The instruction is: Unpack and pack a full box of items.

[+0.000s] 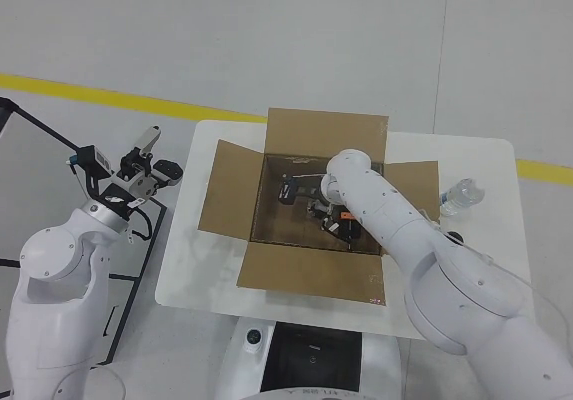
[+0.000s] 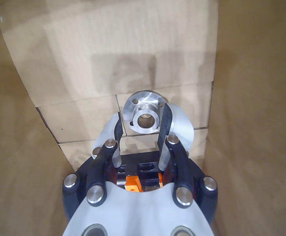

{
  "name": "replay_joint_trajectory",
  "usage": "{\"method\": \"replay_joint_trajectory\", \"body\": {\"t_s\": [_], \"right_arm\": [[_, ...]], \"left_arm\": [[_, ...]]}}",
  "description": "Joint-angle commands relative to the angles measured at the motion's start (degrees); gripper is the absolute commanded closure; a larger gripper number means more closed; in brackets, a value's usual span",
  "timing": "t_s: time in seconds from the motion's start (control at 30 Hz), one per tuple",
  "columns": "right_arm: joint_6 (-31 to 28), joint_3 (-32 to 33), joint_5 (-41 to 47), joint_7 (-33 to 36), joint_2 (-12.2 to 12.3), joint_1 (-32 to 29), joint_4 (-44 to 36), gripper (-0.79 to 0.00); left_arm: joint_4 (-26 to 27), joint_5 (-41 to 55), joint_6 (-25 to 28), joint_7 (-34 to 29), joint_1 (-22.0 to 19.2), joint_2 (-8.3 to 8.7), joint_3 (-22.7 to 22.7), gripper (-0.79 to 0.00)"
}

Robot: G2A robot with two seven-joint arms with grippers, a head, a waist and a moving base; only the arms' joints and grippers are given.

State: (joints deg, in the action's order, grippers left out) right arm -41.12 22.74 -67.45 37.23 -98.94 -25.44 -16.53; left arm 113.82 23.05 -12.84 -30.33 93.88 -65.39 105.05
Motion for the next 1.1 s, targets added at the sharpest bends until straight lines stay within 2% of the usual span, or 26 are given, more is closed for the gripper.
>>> {"method": "replay_joint_trajectory", "body": {"t_s": [0.0,0.07,0.1,0.2,0.7,0.73,0.77,0.8,1.07], "right_arm": [[-0.1,0.0,0.0,0.2,-0.1,-0.1,0.3,-0.299],[0.1,0.0,-0.1,0.5,-0.3,-0.1,0.5,-0.280],[0.1,0.0,-0.2,0.6,-0.4,-0.1,0.6,-0.237],[0.3,0.0,-0.3,0.8,-0.7,-0.1,1.0,0.000],[-0.5,0.1,-1.3,0.3,-1.4,0.0,2.2,0.000],[-0.7,0.1,-1.4,0.3,-1.4,0.0,2.2,-0.197],[-0.9,0.0,-1.4,0.3,-1.5,0.0,2.3,-0.296],[-1.0,0.0,-1.6,0.3,-1.6,0.0,2.2,-0.317],[-1.0,0.0,-2.1,-0.2,-2.1,0.0,2.4,-0.268]], "left_arm": [[0.0,0.0,0.0,0.0,0.0,0.00,0.0,-0.785],[0.0,0.0,0.0,0.0,0.0,0.00,0.0,-0.785],[0.0,0.0,0.0,0.0,0.0,0.00,0.0,-0.785],[0.0,0.0,0.0,0.0,0.0,0.00,0.0,-0.785],[0.0,0.0,0.0,0.0,0.0,0.00,0.0,-0.785],[0.0,0.0,0.0,0.0,0.0,0.00,0.0,-0.785],[0.0,0.0,0.0,0.0,0.0,0.00,0.0,-0.785],[0.0,0.0,0.0,0.0,0.0,0.00,0.0,-0.785],[0.0,0.0,0.0,0.0,0.0,0.00,0.0,-0.785]]}}
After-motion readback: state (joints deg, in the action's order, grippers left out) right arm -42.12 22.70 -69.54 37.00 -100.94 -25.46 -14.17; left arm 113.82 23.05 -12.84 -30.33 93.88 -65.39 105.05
